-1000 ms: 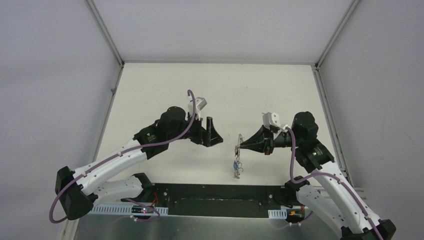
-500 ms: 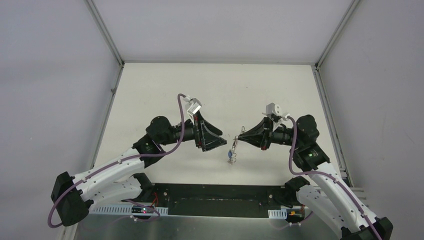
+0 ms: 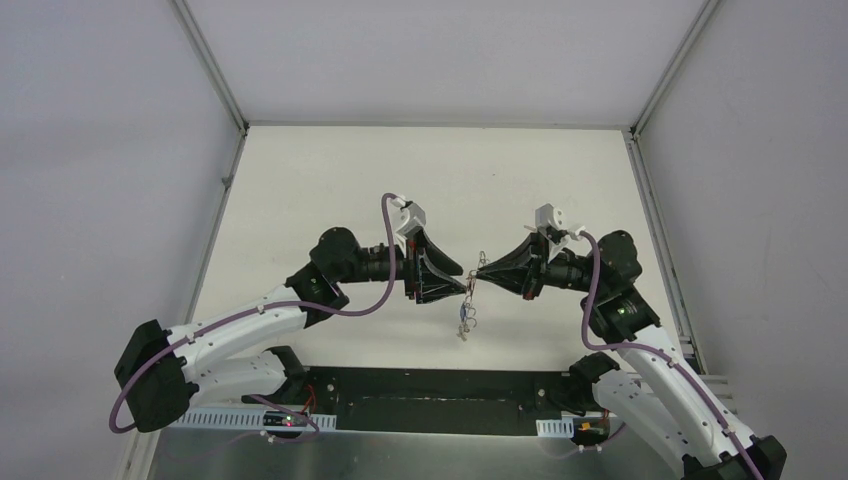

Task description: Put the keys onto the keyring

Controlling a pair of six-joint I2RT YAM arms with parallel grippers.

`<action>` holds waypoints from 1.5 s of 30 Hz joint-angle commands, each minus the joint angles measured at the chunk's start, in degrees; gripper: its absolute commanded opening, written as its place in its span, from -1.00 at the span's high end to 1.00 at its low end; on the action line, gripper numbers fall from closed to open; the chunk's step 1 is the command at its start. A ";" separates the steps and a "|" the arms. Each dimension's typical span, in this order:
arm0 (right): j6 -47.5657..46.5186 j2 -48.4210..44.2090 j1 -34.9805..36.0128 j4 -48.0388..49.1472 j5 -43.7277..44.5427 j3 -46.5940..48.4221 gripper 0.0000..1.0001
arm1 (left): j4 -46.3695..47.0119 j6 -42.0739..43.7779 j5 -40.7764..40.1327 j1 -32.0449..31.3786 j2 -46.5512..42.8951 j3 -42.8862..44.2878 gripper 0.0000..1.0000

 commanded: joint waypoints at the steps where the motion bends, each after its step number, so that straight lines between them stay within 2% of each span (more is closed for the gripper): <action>1: 1.30 -1.19 0.16 5.12 -0.71 0.82 1.00 | 4.18 4.42 0.52 -0.75 -0.11 2.52 0.04; 4: 1.59 -1.19 0.20 5.48 -0.85 0.82 1.00 | 3.98 5.22 -0.44 -0.73 0.33 3.06 0.15; 11: 2.53 -1.00 0.16 6.67 -1.21 0.83 1.00 | 4.83 5.12 0.42 -0.74 2.56 4.92 0.18; 18: 2.72 -1.09 0.16 6.76 -1.28 0.74 1.00 | 6.63 4.72 2.73 -1.09 4.79 6.12 0.42; 21: 2.71 -1.19 0.17 6.76 -1.19 0.58 1.00 | 6.79 4.76 3.03 -1.13 5.01 6.07 0.57; 26: 2.80 -1.28 0.16 6.76 -1.09 0.56 1.00 | 6.52 5.10 3.34 -1.19 4.66 5.76 1.00; 32: 2.94 -1.19 0.16 6.71 -0.45 0.24 1.00 | 3.16 6.13 2.33 -1.17 3.23 6.53 1.00; 33: 2.94 -1.19 0.16 6.68 -0.35 0.25 0.90 | 1.16 6.54 1.97 -1.20 2.86 7.01 1.00; 38: 2.71 -1.57 0.17 6.13 0.44 0.63 0.11 | -12.70 11.61 1.21 -1.16 0.87 11.70 1.00; 41: 2.24 -2.01 0.17 5.62 1.45 0.79 -0.10 | -23.81 15.51 0.74 -1.12 0.28 15.82 1.00; 45: 2.15 -1.87 0.17 5.47 1.90 0.88 -0.20 | -40.40 21.59 -0.92 -1.16 1.09 22.83 1.00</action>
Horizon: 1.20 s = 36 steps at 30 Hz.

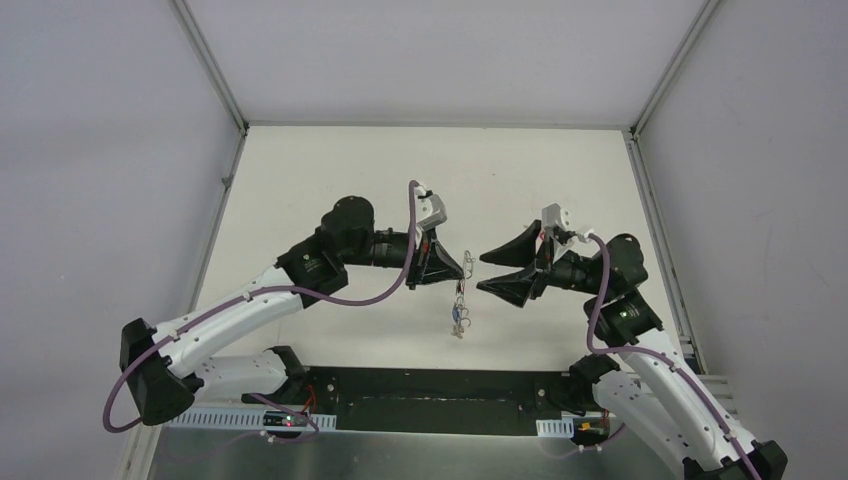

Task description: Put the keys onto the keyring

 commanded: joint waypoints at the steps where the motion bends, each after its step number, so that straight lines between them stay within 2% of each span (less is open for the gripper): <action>1: -0.35 -0.27 0.18 2.30 1.15 1.20 -0.20 | -19.91 9.44 -2.54 -0.55 -1.29 10.01 1.00; 4: 0.05 0.61 0.20 2.44 1.15 1.44 -0.20 | -29.85 14.19 -3.93 -0.52 -0.07 15.23 1.00; 7: 1.29 1.82 0.21 4.15 0.89 1.53 -0.12 | -37.97 18.24 -6.01 -0.54 1.39 20.30 1.00; 17: 8.62 7.59 1.64 18.86 1.40 -0.06 0.20 | -60.63 26.34 -12.82 -1.61 10.67 40.12 1.00; 24: 9.26 12.58 6.05 24.55 2.76 0.36 0.37 | -68.57 28.04 -19.46 -6.48 16.82 49.18 1.00; 29: 7.93 14.82 10.03 25.17 3.65 0.62 0.41 | -69.61 28.92 -20.60 -8.85 19.13 51.47 1.00; 31: 7.62 15.18 10.99 25.10 3.84 0.46 0.51 | -69.55 29.17 -21.18 -9.23 19.42 51.63 1.00; 34: 7.31 15.69 11.98 24.81 3.26 0.32 0.78 | -69.52 29.64 -21.56 -9.68 19.78 51.80 1.00; 36: 7.17 15.68 12.46 24.48 3.53 0.03 0.78 | -69.52 29.86 -21.70 -9.96 19.87 51.75 1.00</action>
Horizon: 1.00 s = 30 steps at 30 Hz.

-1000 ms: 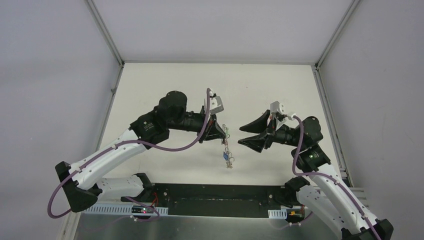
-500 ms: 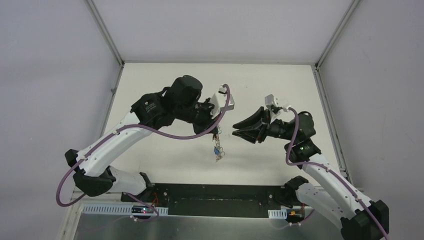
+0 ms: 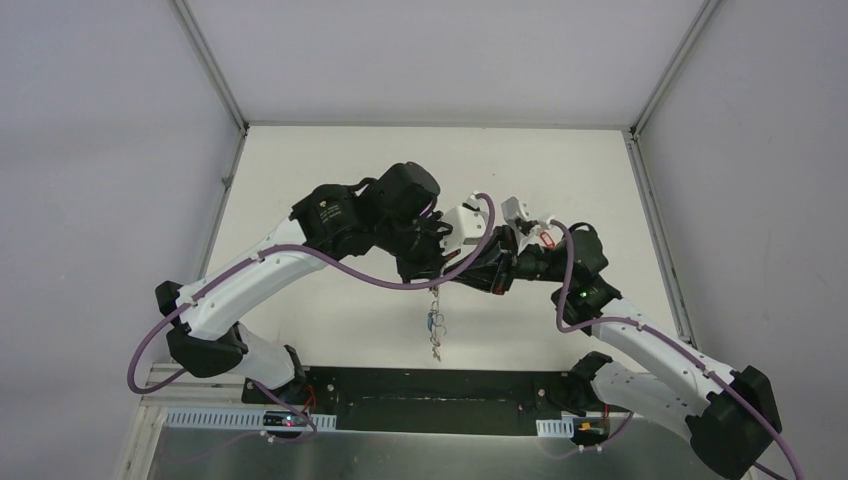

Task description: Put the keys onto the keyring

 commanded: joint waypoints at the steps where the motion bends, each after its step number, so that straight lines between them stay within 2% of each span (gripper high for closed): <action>1: -0.79 0.09 1.20 2.98 0.88 -0.06 0.77 | 0.97 1.55 -2.13 -0.94 -0.25 2.62 1.00; 11: -2.19 0.39 2.38 0.75 1.21 -0.45 0.55 | 2.20 1.70 -2.09 -1.82 -0.80 1.54 1.00; 16: -2.68 0.82 2.61 -0.01 0.52 -0.06 0.61 | 3.43 2.04 -1.40 -2.09 -1.56 0.38 1.00; 23: -4.47 0.13 2.64 -2.85 1.55 0.10 0.55 | 4.68 2.40 -0.91 -2.27 -2.80 -0.94 1.00; 30: -5.96 0.30 2.66 -5.78 0.94 0.55 0.62 | 5.49 2.79 -0.79 -2.37 -3.60 -1.85 1.00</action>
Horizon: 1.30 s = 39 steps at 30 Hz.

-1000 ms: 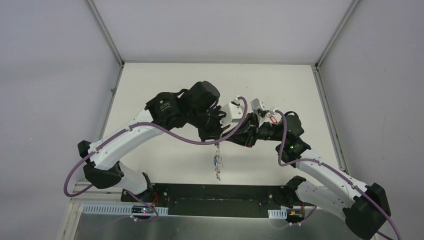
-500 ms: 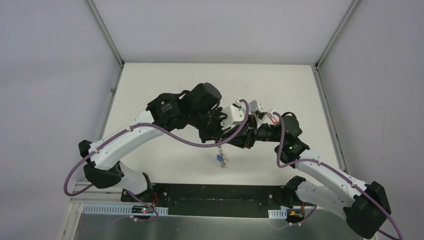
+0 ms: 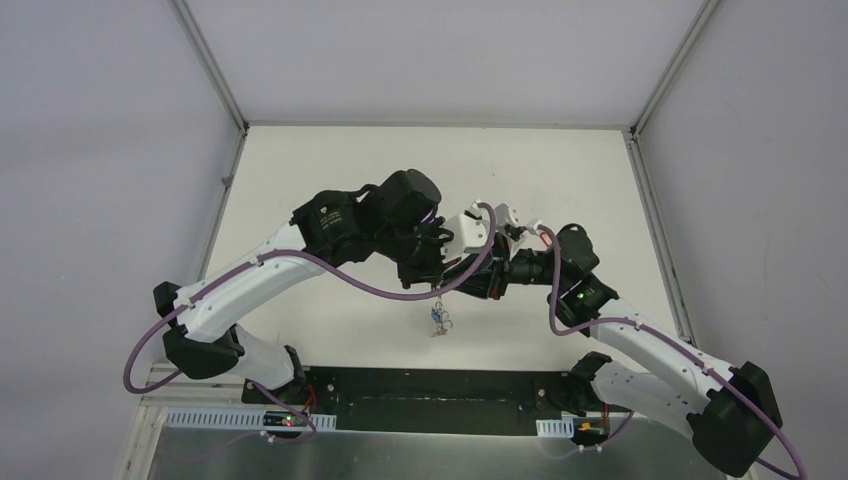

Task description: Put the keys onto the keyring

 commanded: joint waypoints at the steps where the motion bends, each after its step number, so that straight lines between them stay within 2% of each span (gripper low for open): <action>1: -2.43 -0.42 0.32 -2.16 0.17 0.91 0.72 | 4.22 1.17 0.37 -0.61 -2.85 -0.10 1.00; 4: -2.84 -0.84 0.37 -2.66 0.32 1.00 0.98 | 4.39 1.28 0.54 -0.62 -3.00 -0.52 1.00; 12: -3.23 -1.96 0.32 -2.52 0.17 1.50 1.00 | 4.75 1.39 0.66 -0.63 -3.33 -1.72 1.00; 13: -3.25 -2.17 0.37 -2.35 0.22 1.59 0.95 | 4.82 1.36 0.68 -0.61 -3.46 -1.90 1.00; 15: -3.11 -2.65 0.36 -2.19 0.55 1.74 0.64 | 5.05 1.29 0.67 -0.65 -3.59 -2.24 1.00; 17: -3.11 -3.05 0.34 -1.94 0.74 1.85 0.55 | 5.26 1.10 0.83 -0.63 -3.74 -2.47 1.00; 28: -2.59 -1.67 0.38 -1.57 -0.62 2.16 0.60 | 6.47 0.75 1.42 -0.66 -3.78 -3.11 1.00; 33: -2.57 -0.87 0.38 -1.48 -1.02 2.61 0.69 | 6.82 0.65 1.77 -0.66 -3.77 -3.45 1.00; 39: -2.64 -0.01 0.38 -1.33 -1.75 3.06 1.00 | 7.09 0.47 2.09 -0.61 -3.69 -3.76 1.00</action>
